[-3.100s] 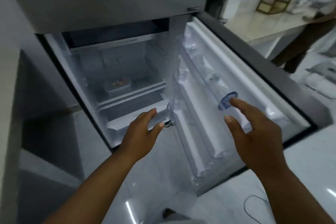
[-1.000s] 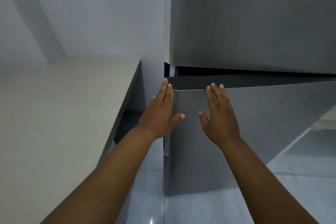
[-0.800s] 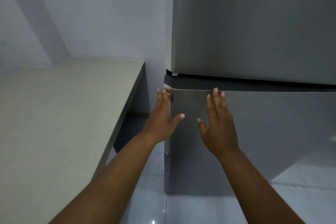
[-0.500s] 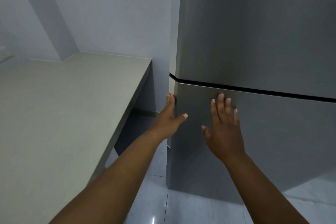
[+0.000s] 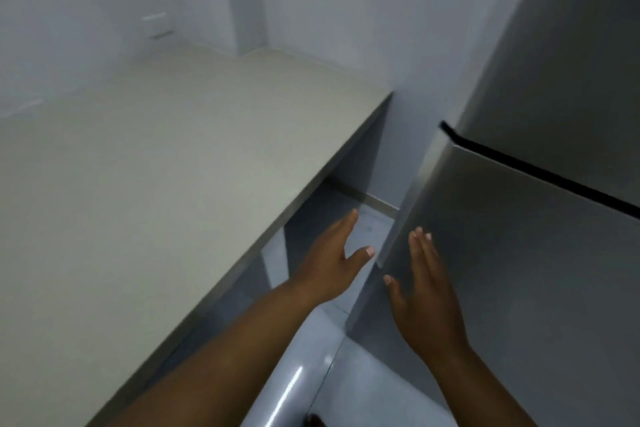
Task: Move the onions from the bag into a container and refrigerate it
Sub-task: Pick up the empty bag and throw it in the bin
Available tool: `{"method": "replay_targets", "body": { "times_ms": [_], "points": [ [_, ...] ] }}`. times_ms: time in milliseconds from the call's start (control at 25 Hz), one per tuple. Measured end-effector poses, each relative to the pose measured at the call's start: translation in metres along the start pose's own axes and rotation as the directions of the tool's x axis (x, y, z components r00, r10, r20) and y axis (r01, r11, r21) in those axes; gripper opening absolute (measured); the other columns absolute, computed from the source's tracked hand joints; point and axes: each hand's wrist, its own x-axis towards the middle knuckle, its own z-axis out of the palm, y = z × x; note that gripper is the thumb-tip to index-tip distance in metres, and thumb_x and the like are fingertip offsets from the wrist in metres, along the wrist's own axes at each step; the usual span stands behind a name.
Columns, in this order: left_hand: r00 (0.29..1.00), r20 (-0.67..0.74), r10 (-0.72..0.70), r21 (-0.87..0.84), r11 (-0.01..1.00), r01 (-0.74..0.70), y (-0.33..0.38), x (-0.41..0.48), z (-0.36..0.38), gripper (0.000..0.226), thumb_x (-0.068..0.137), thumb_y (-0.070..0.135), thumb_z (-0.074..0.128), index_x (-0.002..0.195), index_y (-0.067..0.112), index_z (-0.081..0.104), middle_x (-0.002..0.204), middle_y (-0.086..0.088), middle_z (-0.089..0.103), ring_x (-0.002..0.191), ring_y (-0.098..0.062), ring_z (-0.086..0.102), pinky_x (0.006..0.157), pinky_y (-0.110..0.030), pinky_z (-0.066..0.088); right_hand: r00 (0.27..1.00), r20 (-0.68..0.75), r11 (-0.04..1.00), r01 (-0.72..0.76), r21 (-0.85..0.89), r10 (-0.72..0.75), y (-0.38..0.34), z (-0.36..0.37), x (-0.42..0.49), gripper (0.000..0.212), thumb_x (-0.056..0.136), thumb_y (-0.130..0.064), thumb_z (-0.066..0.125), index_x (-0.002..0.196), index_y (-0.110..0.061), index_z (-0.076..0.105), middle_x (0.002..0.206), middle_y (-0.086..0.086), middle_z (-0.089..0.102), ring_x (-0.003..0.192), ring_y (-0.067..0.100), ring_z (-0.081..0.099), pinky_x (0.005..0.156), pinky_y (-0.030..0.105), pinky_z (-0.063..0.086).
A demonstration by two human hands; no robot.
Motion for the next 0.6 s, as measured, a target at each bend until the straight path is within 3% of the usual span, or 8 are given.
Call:
{"method": "replay_targets", "body": {
  "times_ms": [120, 200, 280, 360, 480, 600],
  "points": [
    [0.958, -0.188, -0.217, -0.062, 0.976, 0.208, -0.059, -0.072, -0.042, 0.065, 0.092, 0.037, 0.059, 0.149, 0.020, 0.031, 0.151, 0.004, 0.041, 0.134, -0.004, 0.038, 0.106, -0.019, 0.031, 0.953, 0.301, 0.979, -0.023, 0.202, -0.039, -0.041, 0.056, -0.020, 0.074, 0.093, -0.034, 0.057, 0.152, -0.028, 0.014, 0.160, -0.008, 0.020, 0.146, 0.009, 0.019, 0.115, 0.026, 0.021],
    [0.871, -0.360, -0.335, -0.098, 0.942, 0.322, -0.093, -0.128, -0.077, 0.059, 0.091, 0.033, 0.062, 0.144, 0.017, 0.041, 0.142, 0.004, 0.050, 0.129, -0.009, 0.048, 0.103, -0.021, 0.038, 0.885, 0.446, 0.964, 0.010, 0.267, -0.133, -0.079, 0.091, -0.030, 0.068, 0.092, -0.034, 0.059, 0.150, -0.026, 0.024, 0.155, -0.007, 0.032, 0.142, 0.010, 0.030, 0.114, 0.027, 0.028],
    [0.743, -0.510, -0.433, -0.170, 0.898, 0.406, -0.117, -0.183, -0.110, 0.055, 0.090, 0.029, 0.065, 0.140, 0.016, 0.046, 0.134, 0.004, 0.057, 0.119, -0.011, 0.056, 0.097, -0.020, 0.041, 0.808, 0.549, 0.951, 0.039, 0.308, -0.211, -0.121, 0.121, -0.039, 0.062, 0.092, -0.033, 0.061, 0.146, -0.026, 0.034, 0.149, -0.008, 0.041, 0.134, 0.011, 0.042, 0.110, 0.029, 0.037],
    [0.588, -0.620, -0.520, -0.273, 0.845, 0.459, -0.134, -0.236, -0.141, 0.051, 0.089, 0.025, 0.067, 0.136, 0.015, 0.051, 0.128, 0.000, 0.063, 0.108, -0.009, 0.060, 0.092, -0.019, 0.042, 0.725, 0.638, 0.933, 0.019, 0.360, -0.260, -0.168, 0.150, -0.050, 0.056, 0.090, -0.030, 0.064, 0.142, -0.025, 0.042, 0.142, -0.009, 0.049, 0.119, 0.007, 0.051, 0.097, 0.021, 0.044],
    [0.362, -0.722, -0.590, -0.391, 0.779, 0.489, -0.156, -0.310, -0.186, 0.046, 0.088, 0.023, 0.067, 0.132, 0.014, 0.056, 0.122, -0.002, 0.066, 0.098, -0.009, 0.061, 0.088, -0.018, 0.041, 0.600, 0.735, 0.910, -0.031, 0.414, -0.314, -0.243, 0.192, -0.070, 0.048, 0.089, -0.024, 0.067, 0.134, -0.023, 0.053, 0.132, -0.008, 0.059, 0.108, 0.000, 0.056, 0.084, 0.007, 0.039],
    [0.166, -0.763, -0.625, -0.465, 0.709, 0.531, -0.180, -0.370, -0.231, 0.044, 0.088, 0.026, 0.065, 0.129, 0.012, 0.058, 0.122, -0.003, 0.067, 0.100, -0.013, 0.062, 0.091, -0.022, 0.042, 0.537, 0.762, 0.901, -0.007, 0.433, -0.362, -0.315, 0.234, -0.089, 0.039, 0.088, -0.021, 0.067, 0.126, -0.019, 0.060, 0.123, -0.004, 0.066, 0.103, 0.003, 0.060, 0.085, 0.013, 0.040]
  ]
}}
